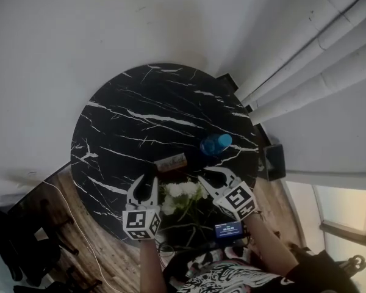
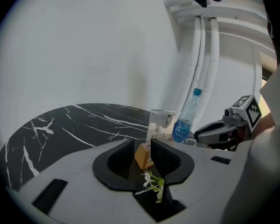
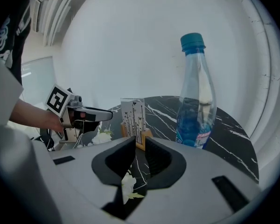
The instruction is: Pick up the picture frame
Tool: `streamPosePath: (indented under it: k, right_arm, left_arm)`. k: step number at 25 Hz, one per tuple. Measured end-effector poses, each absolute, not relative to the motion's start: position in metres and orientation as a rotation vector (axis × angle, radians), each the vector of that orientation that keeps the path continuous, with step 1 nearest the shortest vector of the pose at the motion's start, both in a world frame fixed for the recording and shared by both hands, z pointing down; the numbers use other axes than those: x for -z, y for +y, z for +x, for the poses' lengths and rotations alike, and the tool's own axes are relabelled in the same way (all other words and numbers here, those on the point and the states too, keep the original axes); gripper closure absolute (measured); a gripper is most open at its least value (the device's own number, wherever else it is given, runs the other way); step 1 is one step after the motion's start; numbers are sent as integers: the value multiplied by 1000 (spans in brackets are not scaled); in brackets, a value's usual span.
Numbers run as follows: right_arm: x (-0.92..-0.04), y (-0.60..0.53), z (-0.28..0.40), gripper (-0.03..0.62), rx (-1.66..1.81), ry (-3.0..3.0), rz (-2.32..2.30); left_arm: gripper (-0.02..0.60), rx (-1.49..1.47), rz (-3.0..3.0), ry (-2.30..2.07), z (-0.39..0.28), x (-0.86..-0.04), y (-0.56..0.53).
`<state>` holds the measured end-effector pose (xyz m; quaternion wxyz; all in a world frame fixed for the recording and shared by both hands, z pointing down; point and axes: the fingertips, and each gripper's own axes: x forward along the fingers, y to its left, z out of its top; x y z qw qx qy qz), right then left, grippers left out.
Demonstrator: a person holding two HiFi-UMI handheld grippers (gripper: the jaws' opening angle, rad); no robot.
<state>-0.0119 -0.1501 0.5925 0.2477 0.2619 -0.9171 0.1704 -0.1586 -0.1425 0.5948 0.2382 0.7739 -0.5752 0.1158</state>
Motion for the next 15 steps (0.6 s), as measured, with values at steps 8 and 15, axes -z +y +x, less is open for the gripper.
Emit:
streamPosePath:
  k: [8, 15]
  right_arm:
    - [-618, -159, -28, 512, -468, -2469, 661]
    - [-626, -167, -50, 476, -381, -2474, 595]
  left_arm:
    - [435, -507, 2218, -1436, -143, -624, -151]
    - [383, -652, 2296, -1359, -136, -643, -163]
